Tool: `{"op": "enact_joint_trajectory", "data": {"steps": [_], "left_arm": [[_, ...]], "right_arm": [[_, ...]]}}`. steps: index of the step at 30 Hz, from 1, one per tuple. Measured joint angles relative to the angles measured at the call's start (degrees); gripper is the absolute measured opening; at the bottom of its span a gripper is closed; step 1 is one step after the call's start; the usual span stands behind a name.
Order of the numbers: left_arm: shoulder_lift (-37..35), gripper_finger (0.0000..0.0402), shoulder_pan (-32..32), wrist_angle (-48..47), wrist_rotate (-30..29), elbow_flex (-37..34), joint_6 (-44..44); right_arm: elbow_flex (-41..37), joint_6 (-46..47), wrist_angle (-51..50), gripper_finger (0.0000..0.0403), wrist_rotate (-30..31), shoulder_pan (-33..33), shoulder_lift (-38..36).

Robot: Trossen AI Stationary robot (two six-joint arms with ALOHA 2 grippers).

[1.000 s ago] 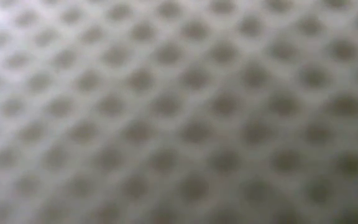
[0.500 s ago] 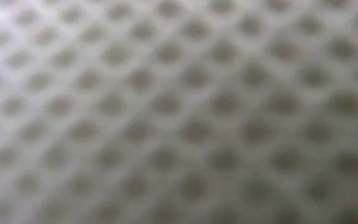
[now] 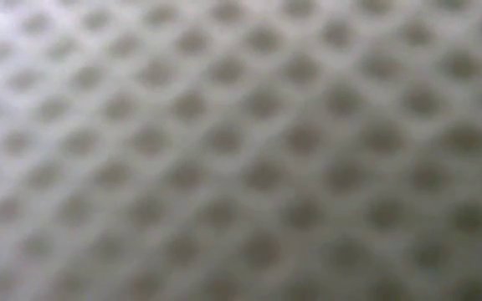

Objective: Sort clothes
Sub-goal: Put the white shirt into the laundry organizer

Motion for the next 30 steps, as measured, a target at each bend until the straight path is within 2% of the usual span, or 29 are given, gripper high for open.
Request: {"op": "enact_joint_trajectory", "data": {"steps": [4, 6, 7, 14, 26, 30], "left_arm": [[0.0, 0.0007, 0.0, -0.3, -0.9, 0.0, 0.0], [-0.1, 0.0016, 0.0, -0.8, -2.9, 0.0, -0.1], [-0.2, 0.0021, 0.0, -1.2, -4.1, 0.0, -0.2], [-1.4, 0.0085, 0.0, -10.2, -8.5, 0.0, -2.5], [-4.3, 0.0293, 0.0, -16.0, -8.3, 0.0, -6.6], [-6.4, 0.0342, 0.0, -18.4, -7.9, 0.0, -7.6]], "right_arm": [[0.0, 0.0, 0.3, 0.0106, -2.5, 0.1, -0.2], [0.0, -0.2, 0.2, 0.0044, -5.1, 0.1, -0.4], [0.0, -0.5, 0.3, 0.0028, -6.3, 0.1, -0.5], [0.2, 1.2, 0.6, 0.0010, -8.1, 0.2, -0.9], [0.2, 2.3, 0.8, 0.0009, -8.2, 0.2, -1.5], [0.2, 3.2, 0.8, 0.0009, -8.2, 0.2, -2.1]]}}
